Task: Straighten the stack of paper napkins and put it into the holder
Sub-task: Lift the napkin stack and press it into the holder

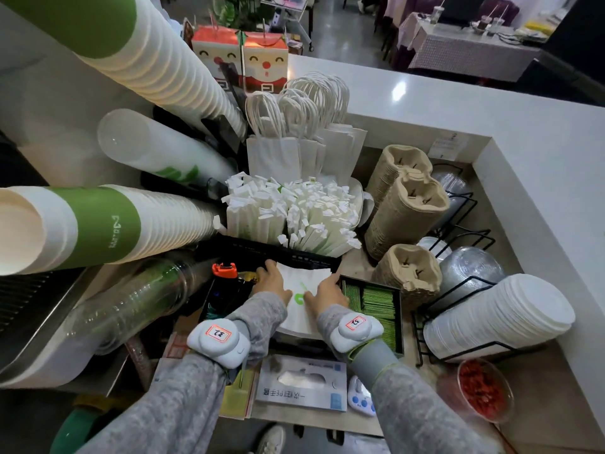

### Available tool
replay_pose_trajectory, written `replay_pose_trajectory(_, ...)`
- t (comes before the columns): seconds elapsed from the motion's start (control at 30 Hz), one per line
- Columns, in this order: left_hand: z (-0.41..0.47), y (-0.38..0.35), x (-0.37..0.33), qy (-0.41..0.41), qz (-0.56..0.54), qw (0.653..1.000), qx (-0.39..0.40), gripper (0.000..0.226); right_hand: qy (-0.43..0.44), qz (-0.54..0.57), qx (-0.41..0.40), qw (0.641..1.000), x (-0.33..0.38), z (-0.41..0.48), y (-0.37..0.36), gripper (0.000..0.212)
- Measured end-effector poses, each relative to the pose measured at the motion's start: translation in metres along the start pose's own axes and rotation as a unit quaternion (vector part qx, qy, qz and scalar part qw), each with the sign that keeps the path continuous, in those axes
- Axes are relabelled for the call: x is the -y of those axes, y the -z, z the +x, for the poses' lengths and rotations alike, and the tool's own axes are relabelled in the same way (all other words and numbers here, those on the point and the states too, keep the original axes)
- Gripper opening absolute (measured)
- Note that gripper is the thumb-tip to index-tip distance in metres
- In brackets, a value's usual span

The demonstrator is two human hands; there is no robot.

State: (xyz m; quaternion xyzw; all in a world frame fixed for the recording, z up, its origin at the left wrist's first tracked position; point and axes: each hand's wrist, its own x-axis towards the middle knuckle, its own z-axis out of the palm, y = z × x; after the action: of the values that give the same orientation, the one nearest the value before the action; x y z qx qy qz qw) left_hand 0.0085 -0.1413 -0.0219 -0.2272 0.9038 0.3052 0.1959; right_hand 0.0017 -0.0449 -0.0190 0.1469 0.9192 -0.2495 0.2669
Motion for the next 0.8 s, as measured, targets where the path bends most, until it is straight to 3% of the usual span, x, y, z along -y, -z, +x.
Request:
replay_pose_trajectory(0.33,0.004,-0.012,0.007,-0.012,0.043,0.998,0.042,0.069,-0.012,-0.038,-0.024,0.999,0.006,0.008,-0.015,0.056)
replay_pose_trajectory(0.63,0.006,-0.017,0.005,-0.033,0.09,0.995,0.032,0.064,-0.027,-0.032,-0.023,0.999,0.008,0.013,-0.024,0.066)
replay_pose_trajectory(0.8,0.01,-0.016,0.004,-0.031,0.097,0.994,0.036,0.063,-0.039,-0.027,-0.017,0.999,0.009,0.018,-0.023,0.062)
